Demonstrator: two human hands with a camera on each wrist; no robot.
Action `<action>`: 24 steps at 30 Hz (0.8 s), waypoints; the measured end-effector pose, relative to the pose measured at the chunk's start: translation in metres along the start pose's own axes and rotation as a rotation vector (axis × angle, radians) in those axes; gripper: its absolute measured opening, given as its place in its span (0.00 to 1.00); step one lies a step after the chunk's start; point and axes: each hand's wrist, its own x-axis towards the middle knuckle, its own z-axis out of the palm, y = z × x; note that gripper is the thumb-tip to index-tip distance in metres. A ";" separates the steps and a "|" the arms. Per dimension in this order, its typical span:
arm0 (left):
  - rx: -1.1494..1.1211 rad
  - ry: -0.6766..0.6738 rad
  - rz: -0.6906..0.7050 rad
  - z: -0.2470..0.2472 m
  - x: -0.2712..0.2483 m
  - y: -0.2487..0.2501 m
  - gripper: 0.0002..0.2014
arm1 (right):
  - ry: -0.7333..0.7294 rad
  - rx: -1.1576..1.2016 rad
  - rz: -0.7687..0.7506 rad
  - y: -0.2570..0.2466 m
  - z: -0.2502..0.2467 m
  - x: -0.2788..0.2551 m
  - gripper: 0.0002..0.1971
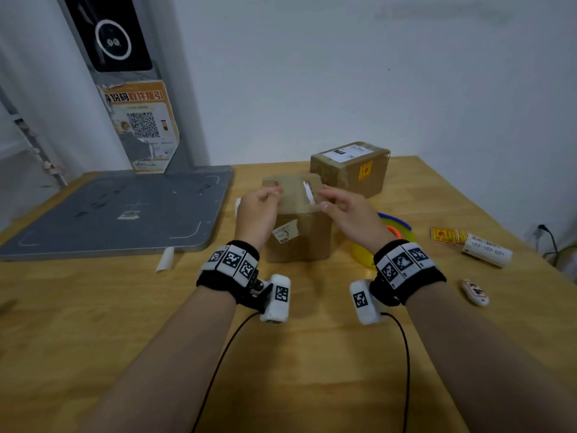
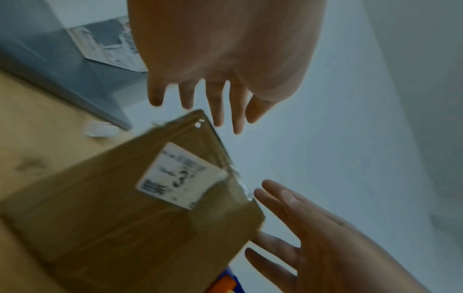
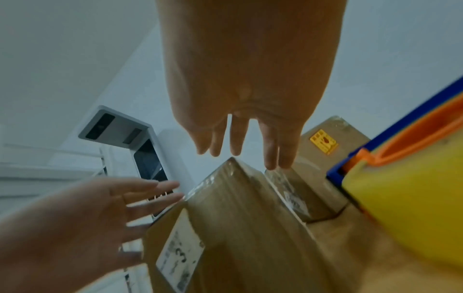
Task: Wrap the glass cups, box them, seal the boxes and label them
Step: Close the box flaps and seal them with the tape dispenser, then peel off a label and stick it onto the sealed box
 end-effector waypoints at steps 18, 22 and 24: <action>-0.045 -0.046 0.106 0.097 -0.032 0.054 0.19 | -0.076 -0.797 1.019 0.079 -0.122 -0.049 0.33; -0.052 -0.041 0.110 0.097 -0.028 0.054 0.19 | -0.087 -0.810 1.051 0.086 -0.117 -0.052 0.24; -0.054 -0.047 0.105 0.097 -0.026 0.054 0.19 | -0.063 -0.807 1.057 0.083 -0.115 -0.054 0.22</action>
